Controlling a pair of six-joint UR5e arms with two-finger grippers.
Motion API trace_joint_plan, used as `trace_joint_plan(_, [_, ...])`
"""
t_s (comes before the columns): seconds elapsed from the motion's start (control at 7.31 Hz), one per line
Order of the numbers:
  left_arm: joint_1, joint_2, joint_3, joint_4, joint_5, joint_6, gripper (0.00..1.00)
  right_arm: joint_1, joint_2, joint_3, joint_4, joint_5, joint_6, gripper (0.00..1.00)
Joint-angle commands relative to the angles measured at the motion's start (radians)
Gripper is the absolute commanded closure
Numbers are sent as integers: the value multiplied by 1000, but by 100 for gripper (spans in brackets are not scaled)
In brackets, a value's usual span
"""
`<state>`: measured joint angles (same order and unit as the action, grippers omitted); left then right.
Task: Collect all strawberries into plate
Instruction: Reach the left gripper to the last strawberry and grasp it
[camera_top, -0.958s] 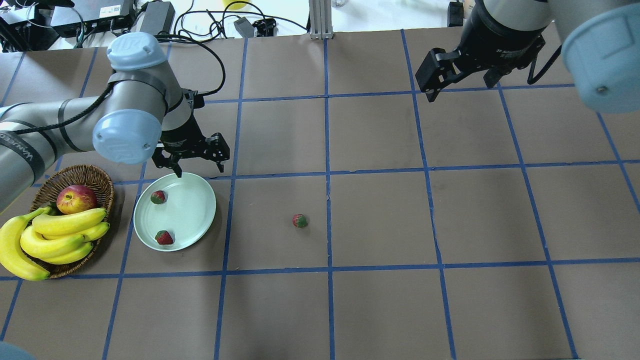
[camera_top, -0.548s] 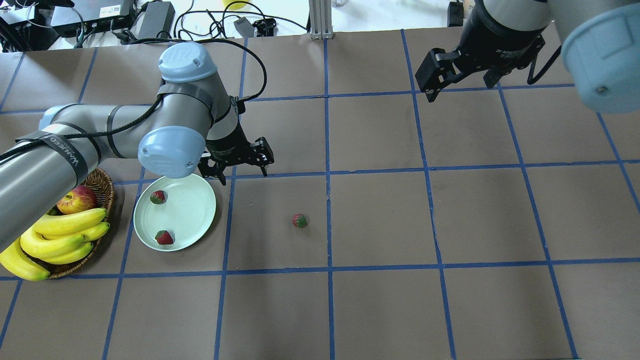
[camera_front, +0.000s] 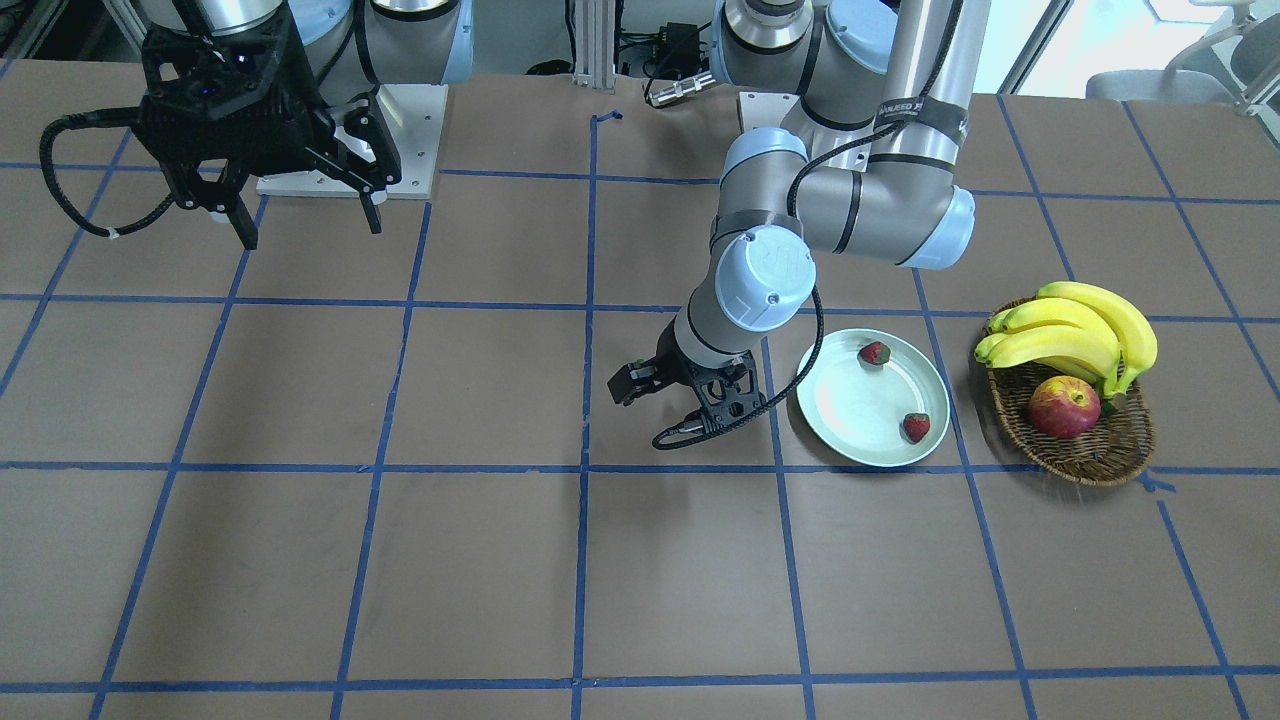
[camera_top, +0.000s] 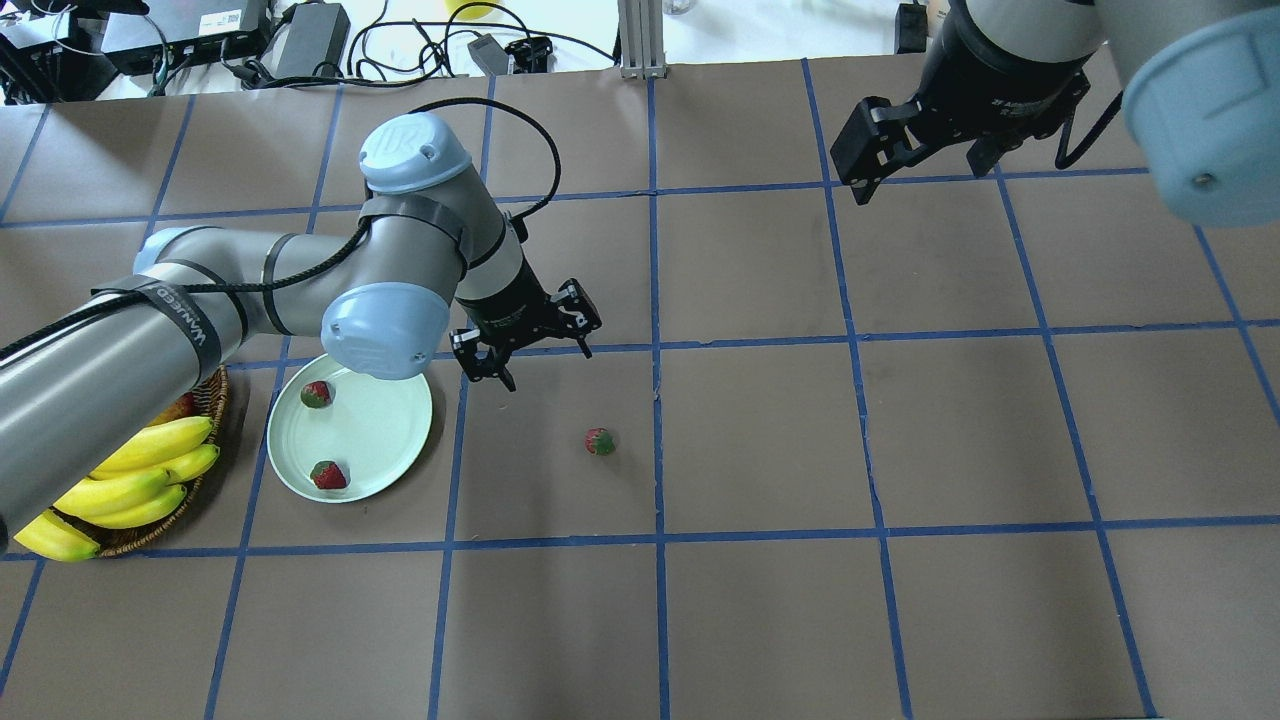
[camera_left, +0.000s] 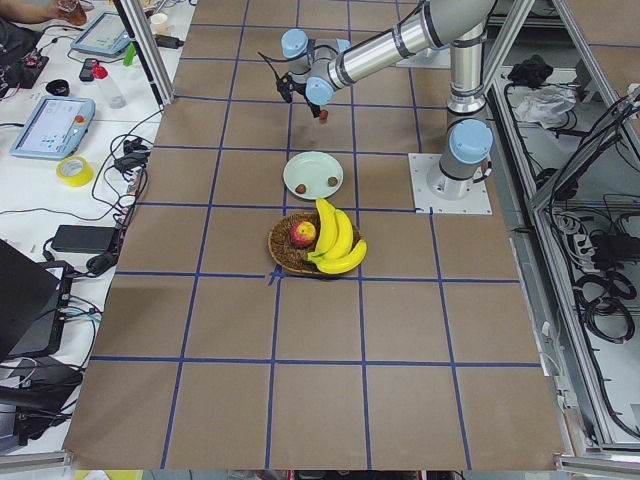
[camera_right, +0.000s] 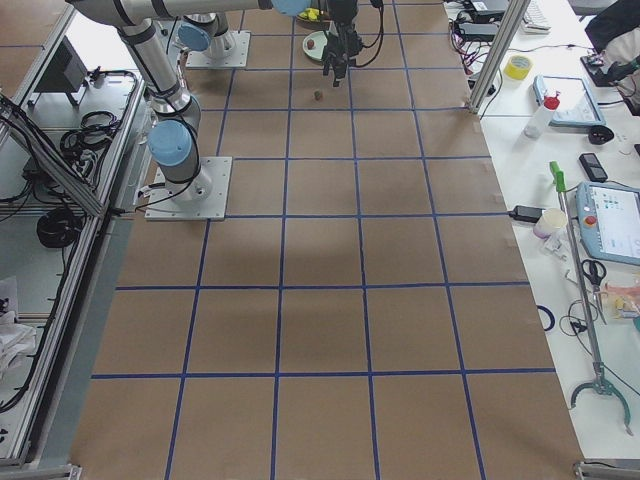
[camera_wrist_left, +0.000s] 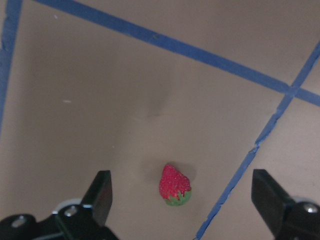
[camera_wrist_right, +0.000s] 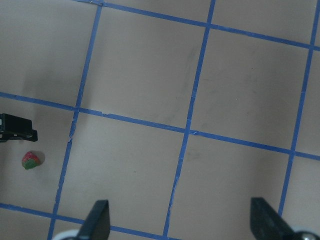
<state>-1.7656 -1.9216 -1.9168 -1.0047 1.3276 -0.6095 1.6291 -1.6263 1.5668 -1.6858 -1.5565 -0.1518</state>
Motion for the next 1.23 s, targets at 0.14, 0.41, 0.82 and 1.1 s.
trace_joint_plan(0.14, [-24, -43, -31, 15, -37, -21, 3, 0, -1, -1, 0, -1, 0, 0])
trace_joint_plan(0.41, [-26, -45, -42, 12, -36, -21, 25, 0, -1, 1, 0, 1, 2, 0])
trace_joint_plan(0.82, [-26, -37, -42, 12, -27, -15, 100, 0, 0, 1, 0, 1, 0, 0])
trace_joint_plan(1.1, [-15, -5, -22, 14, 70, 5, 100, 0, 0, 2, 0, 1, 0, 0])
